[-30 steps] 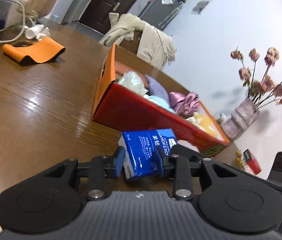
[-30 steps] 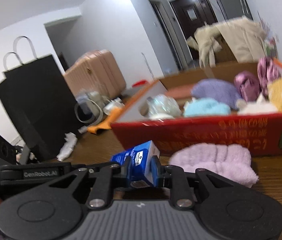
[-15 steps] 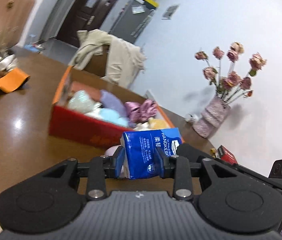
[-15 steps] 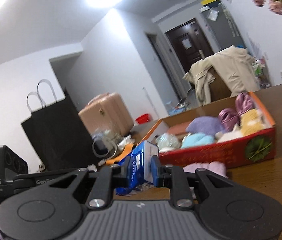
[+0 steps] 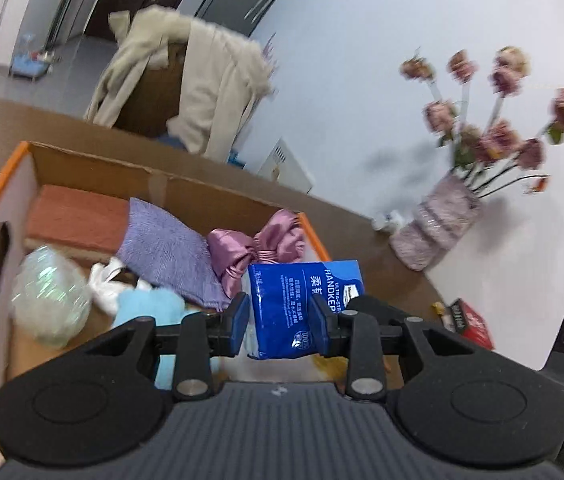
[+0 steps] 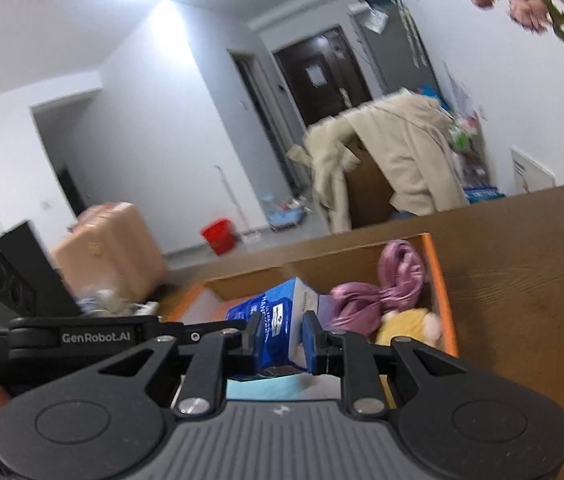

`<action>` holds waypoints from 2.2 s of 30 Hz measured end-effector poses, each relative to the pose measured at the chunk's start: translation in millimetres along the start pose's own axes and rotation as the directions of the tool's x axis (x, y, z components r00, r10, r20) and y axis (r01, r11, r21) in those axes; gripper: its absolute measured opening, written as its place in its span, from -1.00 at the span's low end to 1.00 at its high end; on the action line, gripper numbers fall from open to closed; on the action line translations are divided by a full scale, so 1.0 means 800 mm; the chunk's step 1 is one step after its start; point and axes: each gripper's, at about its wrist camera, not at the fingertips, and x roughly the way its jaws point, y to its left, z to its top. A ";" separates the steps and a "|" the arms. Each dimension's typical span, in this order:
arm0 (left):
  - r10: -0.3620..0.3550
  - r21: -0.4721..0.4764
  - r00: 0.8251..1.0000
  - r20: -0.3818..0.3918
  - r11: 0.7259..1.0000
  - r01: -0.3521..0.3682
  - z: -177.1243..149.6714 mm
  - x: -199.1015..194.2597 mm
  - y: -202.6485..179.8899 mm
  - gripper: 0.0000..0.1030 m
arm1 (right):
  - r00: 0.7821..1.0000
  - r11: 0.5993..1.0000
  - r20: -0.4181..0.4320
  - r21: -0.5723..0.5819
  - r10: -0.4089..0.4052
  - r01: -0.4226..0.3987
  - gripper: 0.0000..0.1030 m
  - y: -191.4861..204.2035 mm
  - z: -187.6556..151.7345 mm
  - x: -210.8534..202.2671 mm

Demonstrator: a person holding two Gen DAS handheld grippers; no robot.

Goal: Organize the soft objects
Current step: 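Carry the blue tissue pack into the box and open both grippers, then withdraw both tools from the box toward the lilac towel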

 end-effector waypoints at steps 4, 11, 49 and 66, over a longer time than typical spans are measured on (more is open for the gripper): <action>0.066 -0.012 0.996 -0.064 0.998 -0.066 0.013 0.058 0.018 -0.36 | 0.996 0.999 -0.079 0.012 -0.048 0.049 -0.62 -0.029 0.007 0.061; 0.178 0.088 0.976 -0.125 0.982 -0.168 -0.006 0.076 0.046 -0.36 | 0.973 0.996 -0.227 -0.080 -0.042 0.024 -0.67 -0.029 -0.025 0.123; 0.277 0.200 0.938 0.209 0.927 -0.318 -0.221 -0.285 -0.017 0.68 | 0.999 0.983 -0.011 -0.181 0.038 -0.040 0.16 0.099 -0.130 -0.194; 0.279 0.190 0.951 0.131 0.935 -0.301 -0.265 -0.267 -0.011 0.72 | 0.997 1.000 -0.076 -0.028 -0.016 0.014 0.17 0.068 -0.214 -0.193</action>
